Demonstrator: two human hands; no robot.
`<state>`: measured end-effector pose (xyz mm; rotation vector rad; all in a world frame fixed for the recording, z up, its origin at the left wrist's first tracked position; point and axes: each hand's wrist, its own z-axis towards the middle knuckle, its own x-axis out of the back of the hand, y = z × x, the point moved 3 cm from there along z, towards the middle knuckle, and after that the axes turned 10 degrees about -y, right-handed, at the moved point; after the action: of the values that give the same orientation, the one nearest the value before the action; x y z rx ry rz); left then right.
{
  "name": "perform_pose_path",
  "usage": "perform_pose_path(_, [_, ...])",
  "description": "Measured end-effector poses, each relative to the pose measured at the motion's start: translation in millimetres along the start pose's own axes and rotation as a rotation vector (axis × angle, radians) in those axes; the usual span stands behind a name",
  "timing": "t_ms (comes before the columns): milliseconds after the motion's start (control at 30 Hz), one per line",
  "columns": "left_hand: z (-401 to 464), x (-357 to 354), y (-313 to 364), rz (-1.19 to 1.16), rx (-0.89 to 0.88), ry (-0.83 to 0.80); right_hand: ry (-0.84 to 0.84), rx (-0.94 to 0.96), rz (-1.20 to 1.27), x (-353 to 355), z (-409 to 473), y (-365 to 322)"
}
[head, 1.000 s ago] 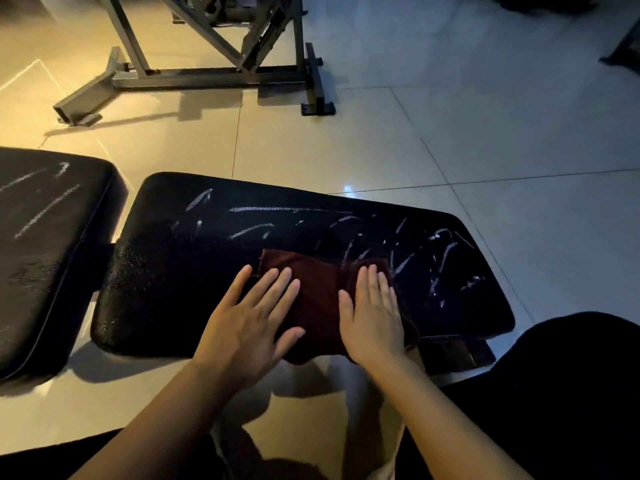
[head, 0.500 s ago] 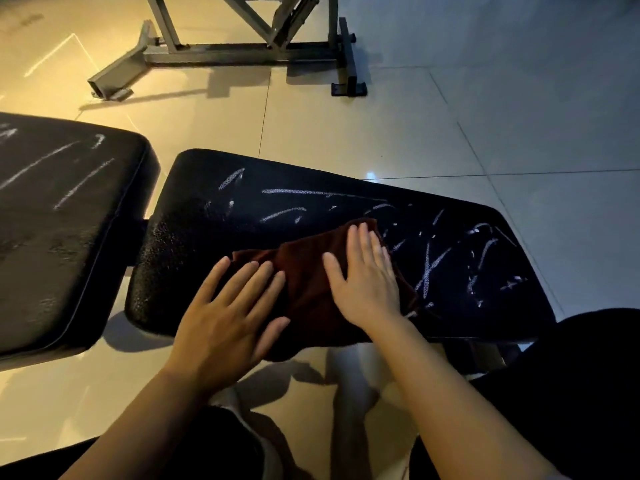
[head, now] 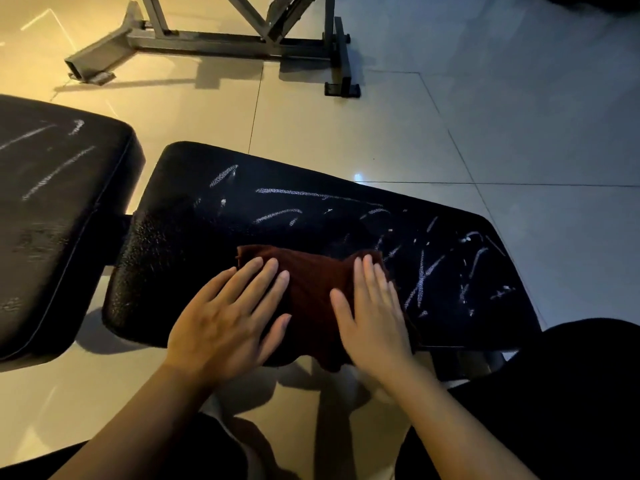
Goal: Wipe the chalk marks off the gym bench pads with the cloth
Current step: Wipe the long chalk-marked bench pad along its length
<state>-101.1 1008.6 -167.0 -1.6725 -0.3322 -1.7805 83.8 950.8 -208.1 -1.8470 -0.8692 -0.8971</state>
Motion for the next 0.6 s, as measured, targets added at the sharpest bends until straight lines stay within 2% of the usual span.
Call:
perform_pose_path(167, [1.1, 2.7, 0.9, -0.026, 0.026, -0.022, -0.006, -0.100, 0.034, 21.3, 42.3, 3.9])
perform_pose_path(400, [1.7, -0.7, 0.2, -0.019, 0.024, -0.026, -0.017, 0.002, 0.040, -7.0, -19.5, -7.7])
perform_pose_path(600, [1.9, -0.8, 0.6, -0.024, 0.036, -0.027, -0.010, -0.074, 0.015, 15.2, 33.7, 1.4])
